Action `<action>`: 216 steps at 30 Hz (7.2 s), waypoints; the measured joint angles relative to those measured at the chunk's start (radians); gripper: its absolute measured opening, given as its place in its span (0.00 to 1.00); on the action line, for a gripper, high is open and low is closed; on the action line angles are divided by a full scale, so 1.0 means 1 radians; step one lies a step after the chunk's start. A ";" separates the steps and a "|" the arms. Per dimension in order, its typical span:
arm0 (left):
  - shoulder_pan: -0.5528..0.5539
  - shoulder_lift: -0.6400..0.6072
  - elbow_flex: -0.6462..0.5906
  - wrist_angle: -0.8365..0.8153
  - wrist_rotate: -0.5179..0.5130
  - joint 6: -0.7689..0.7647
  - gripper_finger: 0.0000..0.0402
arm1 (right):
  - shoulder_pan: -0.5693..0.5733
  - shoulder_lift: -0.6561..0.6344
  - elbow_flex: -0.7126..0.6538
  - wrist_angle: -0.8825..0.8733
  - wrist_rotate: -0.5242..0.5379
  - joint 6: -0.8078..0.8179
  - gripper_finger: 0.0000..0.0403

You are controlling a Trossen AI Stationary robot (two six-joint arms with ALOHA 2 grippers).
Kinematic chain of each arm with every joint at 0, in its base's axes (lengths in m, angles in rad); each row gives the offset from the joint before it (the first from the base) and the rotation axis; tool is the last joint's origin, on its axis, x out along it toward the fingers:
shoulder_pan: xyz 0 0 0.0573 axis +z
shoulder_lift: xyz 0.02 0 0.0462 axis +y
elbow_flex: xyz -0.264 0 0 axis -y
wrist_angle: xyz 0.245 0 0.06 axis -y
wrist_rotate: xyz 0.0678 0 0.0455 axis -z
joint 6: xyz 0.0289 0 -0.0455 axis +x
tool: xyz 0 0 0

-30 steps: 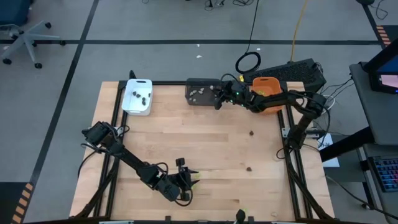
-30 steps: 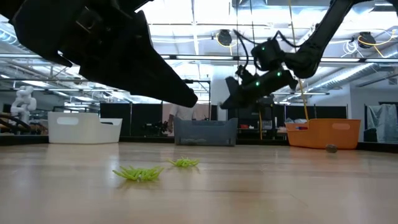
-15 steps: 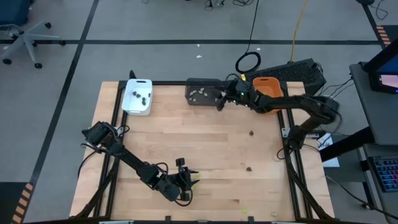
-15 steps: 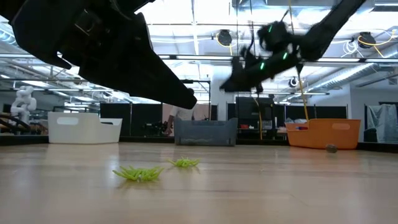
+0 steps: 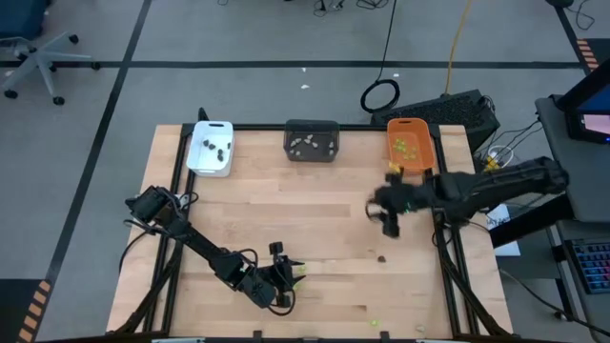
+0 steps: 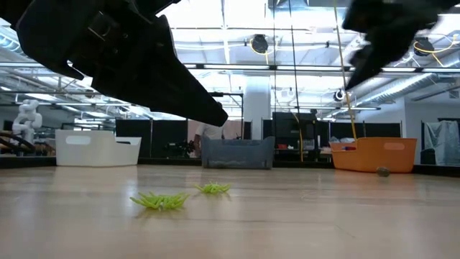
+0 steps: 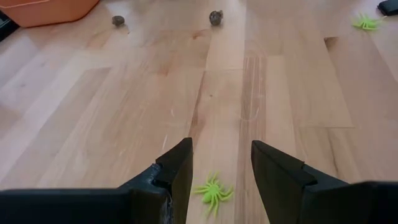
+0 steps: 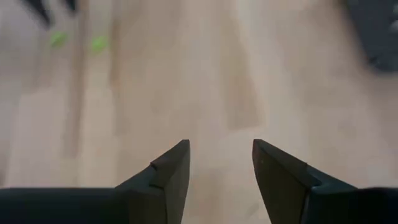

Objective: Sort Halloween decoration
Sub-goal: Put the white toy skull into the black bin

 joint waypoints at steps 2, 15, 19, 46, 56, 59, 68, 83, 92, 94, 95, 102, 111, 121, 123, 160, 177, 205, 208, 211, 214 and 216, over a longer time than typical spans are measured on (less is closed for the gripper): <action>0.000 0.000 0.000 0.000 0.000 -0.002 0.40 | 0.098 -0.013 -0.029 -0.018 0.031 0.089 0.39; -0.002 0.000 0.000 0.000 0.082 -0.003 0.40 | 0.597 0.089 -0.076 0.050 0.119 0.501 0.38; -0.003 0.000 0.000 0.000 0.101 -0.005 0.40 | 0.691 0.141 -0.050 0.046 0.048 0.577 0.38; -0.016 0.000 0.000 -0.024 0.106 0.007 0.40 | 1.008 0.901 0.666 -0.514 -0.103 0.981 0.41; -0.014 0.000 0.000 -0.052 0.106 0.057 0.40 | 1.048 0.961 0.679 -0.488 -0.116 1.069 0.49; -0.014 0.000 0.000 -0.053 0.106 0.058 0.40 | 1.054 0.961 0.679 -0.486 -0.117 1.082 0.48; -0.014 0.000 0.000 -0.055 0.106 0.059 0.40 | 1.093 0.985 0.679 -0.469 -0.115 1.090 0.45; -0.013 0.000 0.000 -0.062 0.105 0.060 0.40 | 1.105 1.064 0.680 -0.415 -0.108 1.052 0.45; -0.012 0.000 0.000 -0.062 0.105 0.060 0.40 | 1.105 1.071 0.681 -0.414 -0.112 1.050 0.30; -0.012 0.000 0.000 -0.062 0.105 0.060 0.40 | 1.105 1.071 0.681 -0.411 -0.112 1.050 0.23; -0.012 0.000 0.000 -0.062 0.105 0.060 0.40 | 1.105 1.072 0.680 -0.409 -0.112 1.049 0.19; -0.012 0.000 0.000 -0.062 0.105 0.061 0.40 | 1.107 1.072 0.679 -0.420 -0.058 1.012 0.03; -0.006 0.000 0.000 -0.061 0.105 0.078 0.40 | 1.104 1.075 0.677 -0.422 0.069 0.978 0.05; 0.008 0.000 0.000 -0.013 0.097 0.086 0.40 | 1.071 1.079 0.678 -0.410 0.288 0.930 0.05; 0.015 -0.001 0.000 0.002 0.097 0.085 0.40 | 1.064 1.079 0.678 -0.412 0.350 0.911 0.05; 0.195 -0.001 0.000 0.219 0.109 -0.108 0.40 | 0.677 1.075 0.637 -0.371 0.877 0.603 0.05; 0.180 -0.001 0.000 0.308 0.202 -0.360 0.40 | 0.632 1.075 0.621 -0.205 0.878 0.499 0.05; 0.171 0.053 0.000 0.299 0.171 -0.377 0.40 | 0.567 1.075 0.621 -0.043 0.904 0.468 0.05; 0.169 0.064 0.001 0.326 0.170 -0.357 0.40 | 0.568 1.075 0.621 -0.039 0.902 0.462 0.05; 0.169 0.066 0.001 0.340 0.171 -0.330 0.40 | 0.568 1.075 0.621 -0.035 0.900 0.451 0.05; 0.169 0.066 0.001 0.362 0.171 -0.315 0.40 | 0.568 1.074 0.621 -0.030 0.901 0.451 0.05; 0.169 0.066 0.001 0.371 0.171 -0.315 0.40 | 0.568 1.074 0.621 -0.024 0.900 0.444 0.05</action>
